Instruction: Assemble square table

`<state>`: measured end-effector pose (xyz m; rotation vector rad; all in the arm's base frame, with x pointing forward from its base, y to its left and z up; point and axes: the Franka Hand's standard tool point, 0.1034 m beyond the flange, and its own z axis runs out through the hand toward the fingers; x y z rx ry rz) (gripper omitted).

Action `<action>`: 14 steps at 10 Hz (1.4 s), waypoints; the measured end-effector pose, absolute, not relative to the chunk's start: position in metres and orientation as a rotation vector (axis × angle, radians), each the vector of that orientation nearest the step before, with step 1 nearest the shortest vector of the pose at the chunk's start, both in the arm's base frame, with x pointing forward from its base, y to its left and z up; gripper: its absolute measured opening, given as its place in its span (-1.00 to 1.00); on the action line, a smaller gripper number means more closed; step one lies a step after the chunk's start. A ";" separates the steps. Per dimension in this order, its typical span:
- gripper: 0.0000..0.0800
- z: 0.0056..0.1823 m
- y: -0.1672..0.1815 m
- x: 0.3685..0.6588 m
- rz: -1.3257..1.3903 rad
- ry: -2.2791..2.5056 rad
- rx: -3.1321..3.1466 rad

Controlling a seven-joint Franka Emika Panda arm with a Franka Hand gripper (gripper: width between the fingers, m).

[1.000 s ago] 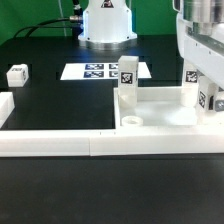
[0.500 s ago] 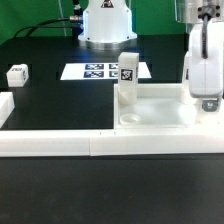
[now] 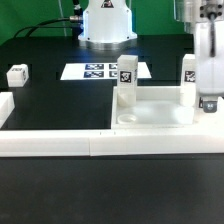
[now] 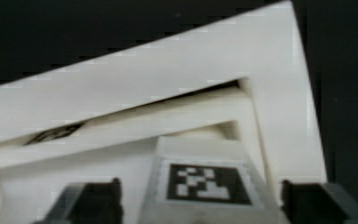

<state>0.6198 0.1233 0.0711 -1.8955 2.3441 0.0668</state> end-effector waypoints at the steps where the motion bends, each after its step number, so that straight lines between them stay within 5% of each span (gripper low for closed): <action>1: 0.59 0.086 0.127 0.614 0.068 2.329 -1.889; 5: 0.62 0.140 0.109 0.611 0.021 2.195 -1.957; 12: 0.62 0.133 0.110 0.608 0.018 2.189 -1.975; 14: 0.62 0.141 0.084 0.590 -0.039 2.002 -2.152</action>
Offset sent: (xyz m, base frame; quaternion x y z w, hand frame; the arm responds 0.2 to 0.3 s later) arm -0.0148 -0.0296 0.0515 0.0254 -0.0060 -0.0635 0.9976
